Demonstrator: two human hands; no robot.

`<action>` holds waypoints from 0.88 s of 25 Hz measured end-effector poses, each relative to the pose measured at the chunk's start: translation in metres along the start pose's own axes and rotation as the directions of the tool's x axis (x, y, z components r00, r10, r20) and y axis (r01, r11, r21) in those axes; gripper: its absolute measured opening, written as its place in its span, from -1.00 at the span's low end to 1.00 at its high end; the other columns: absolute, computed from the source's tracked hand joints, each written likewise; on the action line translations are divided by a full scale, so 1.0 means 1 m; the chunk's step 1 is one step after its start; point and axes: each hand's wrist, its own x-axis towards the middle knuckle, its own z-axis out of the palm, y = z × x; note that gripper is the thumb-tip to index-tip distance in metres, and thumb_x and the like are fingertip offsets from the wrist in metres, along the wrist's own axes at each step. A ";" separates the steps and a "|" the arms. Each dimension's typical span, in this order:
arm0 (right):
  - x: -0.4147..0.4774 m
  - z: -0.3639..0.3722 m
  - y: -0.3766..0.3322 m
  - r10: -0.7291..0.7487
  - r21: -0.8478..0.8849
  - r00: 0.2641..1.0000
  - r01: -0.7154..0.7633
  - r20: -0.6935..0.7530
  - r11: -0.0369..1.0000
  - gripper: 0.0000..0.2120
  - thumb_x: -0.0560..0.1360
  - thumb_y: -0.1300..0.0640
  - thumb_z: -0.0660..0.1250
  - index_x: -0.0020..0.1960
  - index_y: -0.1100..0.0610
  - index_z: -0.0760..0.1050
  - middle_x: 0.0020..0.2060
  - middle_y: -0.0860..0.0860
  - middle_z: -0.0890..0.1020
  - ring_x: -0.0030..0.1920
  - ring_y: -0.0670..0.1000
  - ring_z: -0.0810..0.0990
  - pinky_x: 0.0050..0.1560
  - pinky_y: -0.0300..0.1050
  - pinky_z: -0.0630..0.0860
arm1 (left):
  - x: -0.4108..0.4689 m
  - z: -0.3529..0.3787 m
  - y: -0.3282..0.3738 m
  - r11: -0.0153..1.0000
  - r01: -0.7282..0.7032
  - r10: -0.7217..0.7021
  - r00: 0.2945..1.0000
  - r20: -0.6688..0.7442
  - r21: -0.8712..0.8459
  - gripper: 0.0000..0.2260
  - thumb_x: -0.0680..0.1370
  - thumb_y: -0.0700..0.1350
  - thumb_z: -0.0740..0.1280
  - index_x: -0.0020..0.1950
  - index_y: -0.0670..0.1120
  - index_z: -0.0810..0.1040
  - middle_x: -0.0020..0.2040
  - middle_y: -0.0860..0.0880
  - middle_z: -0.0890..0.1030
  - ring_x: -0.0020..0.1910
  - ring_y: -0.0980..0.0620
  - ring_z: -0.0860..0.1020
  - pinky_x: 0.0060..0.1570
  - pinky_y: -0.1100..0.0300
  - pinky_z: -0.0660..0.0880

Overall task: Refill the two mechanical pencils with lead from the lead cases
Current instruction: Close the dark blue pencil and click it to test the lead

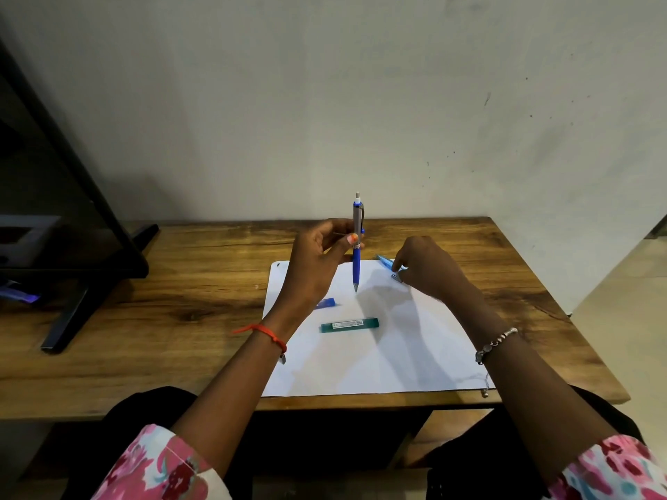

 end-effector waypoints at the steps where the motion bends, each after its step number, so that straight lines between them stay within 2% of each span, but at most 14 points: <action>1: 0.001 0.001 0.000 0.010 -0.005 1.000 -0.010 0.003 1.000 -0.83 0.42 0.28 0.37 0.00 0.21 0.63 -0.02 0.11 0.54 -0.11 0.02 0.46 -0.29 -0.20 0.30 | 0.000 0.000 0.000 1.000 -0.001 0.001 1.000 -0.001 0.002 -0.83 0.51 -0.31 0.27 -0.08 -0.04 0.53 -0.16 0.04 0.61 -0.27 0.23 0.63 -0.14 0.30 0.60; 7: 0.006 0.006 0.000 0.057 0.047 0.997 -0.060 0.060 0.997 -0.81 0.35 0.22 0.46 -0.05 0.26 0.64 -0.06 0.17 0.61 -0.12 0.13 0.59 -0.15 -0.02 0.56 | -0.001 0.000 0.001 1.000 0.007 -0.007 1.000 -0.001 0.014 -0.86 0.51 -0.30 0.27 -0.05 -0.08 0.52 -0.15 0.04 0.61 -0.27 0.24 0.63 -0.15 0.32 0.59; 11: 0.004 0.009 -0.003 0.036 0.025 0.996 -0.038 0.083 0.999 -0.80 0.36 0.22 0.44 -0.05 0.29 0.61 -0.07 0.18 0.61 -0.11 0.13 0.57 -0.16 -0.04 0.51 | -0.001 0.001 0.001 1.000 0.004 -0.004 1.000 -0.002 0.014 -0.86 0.51 -0.30 0.28 -0.05 -0.07 0.53 -0.16 0.04 0.61 -0.27 0.21 0.63 -0.11 0.25 0.60; 13: -0.001 0.001 -0.011 -0.012 0.158 1.000 0.007 0.028 0.987 -0.85 0.37 0.25 0.42 -0.10 0.30 0.64 -0.15 0.14 0.66 -0.25 0.01 0.57 -0.22 -0.15 0.50 | -0.002 0.001 0.001 1.000 0.000 0.000 1.000 -0.004 0.029 -0.85 0.51 -0.28 0.28 -0.07 -0.03 0.53 -0.15 0.05 0.62 -0.24 0.17 0.64 -0.09 0.24 0.60; 14: -0.005 -0.007 -0.018 -0.021 0.311 0.998 0.036 -0.052 0.950 -0.88 0.38 0.27 0.41 -0.13 0.29 0.65 -0.22 0.10 0.68 -0.33 -0.08 0.54 -0.27 -0.21 0.50 | -0.002 0.001 0.001 0.999 -0.002 0.002 1.000 -0.005 0.035 -0.84 0.51 -0.27 0.29 -0.09 0.00 0.53 -0.15 0.06 0.62 -0.22 0.14 0.63 -0.08 0.22 0.60; 15: -0.009 -0.018 -0.024 0.009 0.505 0.988 0.071 -0.154 0.860 -0.91 0.39 0.27 0.40 -0.14 0.26 0.65 -0.29 0.07 0.67 -0.38 -0.14 0.51 -0.31 -0.25 0.49 | -0.002 0.001 0.002 0.999 -0.005 0.006 1.000 -0.006 0.040 -0.83 0.51 -0.26 0.29 -0.10 0.03 0.53 -0.16 0.07 0.62 -0.21 0.12 0.63 -0.08 0.22 0.60; 17: -0.016 -0.043 -0.035 0.115 0.835 0.947 0.203 -0.300 0.511 -0.90 0.42 0.28 0.38 -0.09 0.19 0.64 -0.34 0.02 0.66 -0.41 -0.16 0.50 -0.33 -0.30 0.48 | -0.002 0.001 0.004 0.999 -0.005 0.005 1.000 0.003 0.044 -0.81 0.52 -0.25 0.28 -0.10 0.06 0.52 -0.15 0.07 0.61 -0.23 0.14 0.63 -0.11 0.25 0.60; 18: -0.018 -0.053 -0.038 0.142 0.896 0.929 0.277 -0.342 0.347 -0.89 0.43 0.28 0.38 -0.07 0.17 0.63 -0.32 0.00 0.67 -0.37 -0.11 0.52 -0.32 -0.28 0.49 | -0.002 0.001 0.004 0.999 0.000 0.000 1.000 0.013 0.039 -0.81 0.53 -0.25 0.27 -0.09 0.06 0.52 -0.14 0.07 0.61 -0.25 0.16 0.64 -0.13 0.28 0.60; 19: -0.018 -0.059 -0.042 0.158 0.911 0.914 0.330 -0.374 0.246 -0.89 0.43 0.28 0.37 -0.07 0.16 0.63 -0.31 -0.01 0.68 -0.33 -0.06 0.54 -0.29 -0.25 0.50 | -0.002 0.002 0.005 0.999 0.006 -0.007 1.000 0.024 0.035 -0.82 0.53 -0.25 0.26 -0.08 0.05 0.51 -0.13 0.08 0.60 -0.27 0.18 0.64 -0.14 0.29 0.60; 20: -0.020 -0.064 -0.046 0.164 0.910 0.903 0.363 -0.397 0.202 -0.89 0.43 0.28 0.37 -0.08 0.15 0.63 -0.30 -0.02 0.69 -0.30 -0.02 0.55 -0.28 -0.23 0.51 | -0.002 0.003 0.005 0.999 0.013 -0.014 0.999 0.032 0.038 -0.83 0.53 -0.25 0.26 -0.08 0.03 0.51 -0.13 0.08 0.60 -0.27 0.18 0.64 -0.14 0.28 0.60; 22: -0.022 -0.068 -0.055 0.160 0.889 0.885 0.397 -0.436 0.229 -0.88 0.42 0.28 0.38 -0.09 0.12 0.63 -0.31 -0.07 0.70 -0.26 0.02 0.58 -0.27 -0.21 0.53 | -0.003 0.004 0.005 0.998 0.022 -0.025 0.999 0.038 0.062 -0.87 0.53 -0.24 0.26 -0.04 -0.01 0.50 -0.12 0.08 0.59 -0.26 0.17 0.63 -0.12 0.26 0.58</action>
